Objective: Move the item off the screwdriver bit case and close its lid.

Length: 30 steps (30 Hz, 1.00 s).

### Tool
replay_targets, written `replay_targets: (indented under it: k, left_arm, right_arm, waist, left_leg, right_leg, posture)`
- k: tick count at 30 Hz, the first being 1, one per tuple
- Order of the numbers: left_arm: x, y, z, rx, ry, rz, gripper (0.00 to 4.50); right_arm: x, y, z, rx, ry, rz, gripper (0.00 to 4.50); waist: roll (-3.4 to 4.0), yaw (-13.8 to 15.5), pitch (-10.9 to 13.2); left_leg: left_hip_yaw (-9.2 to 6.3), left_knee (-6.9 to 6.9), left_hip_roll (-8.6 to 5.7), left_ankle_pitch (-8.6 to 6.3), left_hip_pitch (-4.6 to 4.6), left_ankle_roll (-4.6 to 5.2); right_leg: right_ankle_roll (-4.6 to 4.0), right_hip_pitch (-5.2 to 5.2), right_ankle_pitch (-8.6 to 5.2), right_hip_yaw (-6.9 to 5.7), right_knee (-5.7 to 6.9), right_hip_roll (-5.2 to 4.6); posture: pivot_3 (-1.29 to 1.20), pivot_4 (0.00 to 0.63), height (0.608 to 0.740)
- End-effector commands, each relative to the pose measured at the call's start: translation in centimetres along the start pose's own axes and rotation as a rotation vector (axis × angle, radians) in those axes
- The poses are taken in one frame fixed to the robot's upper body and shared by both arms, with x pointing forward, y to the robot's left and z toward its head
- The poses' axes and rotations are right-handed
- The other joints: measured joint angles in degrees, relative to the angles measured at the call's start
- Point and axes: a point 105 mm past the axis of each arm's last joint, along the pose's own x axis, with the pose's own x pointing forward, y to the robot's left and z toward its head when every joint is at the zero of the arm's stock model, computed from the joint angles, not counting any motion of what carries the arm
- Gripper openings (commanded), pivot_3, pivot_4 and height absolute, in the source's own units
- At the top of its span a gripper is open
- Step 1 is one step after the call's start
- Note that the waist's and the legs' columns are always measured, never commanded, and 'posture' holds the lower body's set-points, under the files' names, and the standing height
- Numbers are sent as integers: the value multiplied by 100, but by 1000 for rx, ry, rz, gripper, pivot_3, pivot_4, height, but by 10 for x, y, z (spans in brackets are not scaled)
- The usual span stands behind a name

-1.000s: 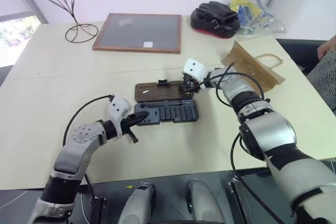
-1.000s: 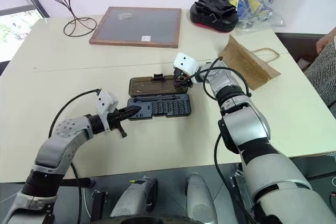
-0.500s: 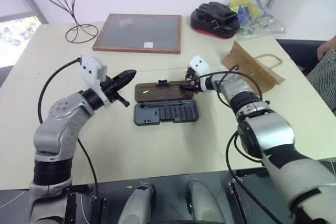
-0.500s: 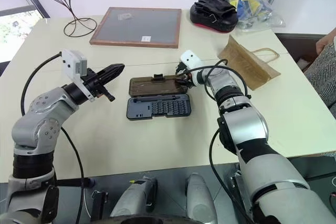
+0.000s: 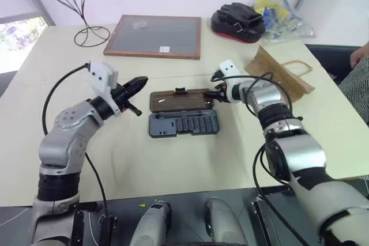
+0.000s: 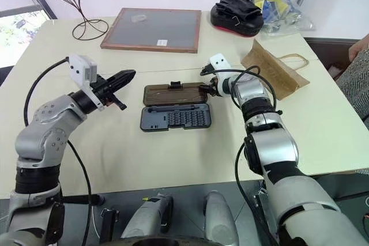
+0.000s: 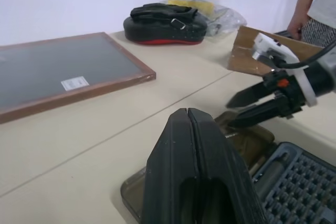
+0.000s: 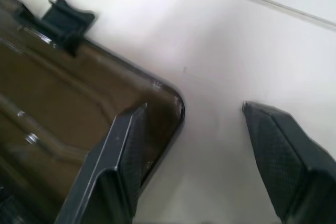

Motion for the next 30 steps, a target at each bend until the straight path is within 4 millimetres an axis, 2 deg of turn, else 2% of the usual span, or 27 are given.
replay_targets:
  k: [1, 3, 4, 6, 14, 19, 25, 30]
  left_arm:
    - [0, 6, 13, 56, -30, 10, 0]
    - [0, 9, 13, 63, -31, 15, 0]
    - [0, 9, 14, 66, -32, 17, 0]
    - [1, 11, 15, 75, -32, 23, 0]
    - [-2, 18, 18, 100, -33, 50, 0]
    - [-4, 23, 22, 121, -37, 74, 0]
    - [-5, 21, 20, 118, -34, 73, 0]
    - [-1, 19, 19, 114, -32, 58, 0]
  right_arm:
    - [-4, 24, -17, 27, 75, 47, 2132]
    - [-8, 33, -20, 31, 81, 52, 1358]
    - [-9, 38, -21, 32, 81, 55, 705]
    - [-10, 47, -24, 12, 82, 51, 31]
    - [-13, 63, -19, 29, 82, 34, 31]
    - [-25, 61, -14, 44, 105, -105, 31]
    - [-46, 57, 1, 147, 120, -271, 31]
    - [-49, 56, -2, 326, 151, -365, 31]
  waist:
    - [1, -5, -1]
    - [2, -13, -3]
    - [1, -11, -4]
    - [1, -7, -6]
    - [-5, -17, -11]
    - [-5, -11, -11]
    - [-4, 0, -10]
    - [-4, -4, -10]
  left_leg:
    - [1, 0, -1, 0, 1, 1]
    - [-1, 0, 0, -1, 1, 2]
    - [0, 1, 0, -2, 1, 3]
    - [-1, 0, 0, -3, 2, 5]
    - [0, -2, 1, -4, 2, 6]
    - [0, -5, 3, -4, 0, 6]
    - [-1, -3, 2, -4, -4, 7]
    - [-1, -5, 1, -4, -5, 7]
  right_leg:
    - [0, -1, 0, 0, 1, 0]
    - [0, -1, 0, 0, 1, 0]
    - [0, -1, 0, 1, 2, 0]
    - [0, -1, 0, 0, 2, 0]
    - [0, -3, 0, 0, 2, 0]
    - [0, -8, 0, 1, 3, 0]
    - [0, -11, 0, 1, 4, 0]
    - [0, -16, 0, 1, 7, -1]
  posture:
    - [0, 150, 734]
    - [0, 150, 734]
    - [0, 150, 734]
    - [0, 150, 734]
    - [0, 150, 734]
    - [0, 150, 734]
    - [0, 150, 734]
    - [0, 150, 734]
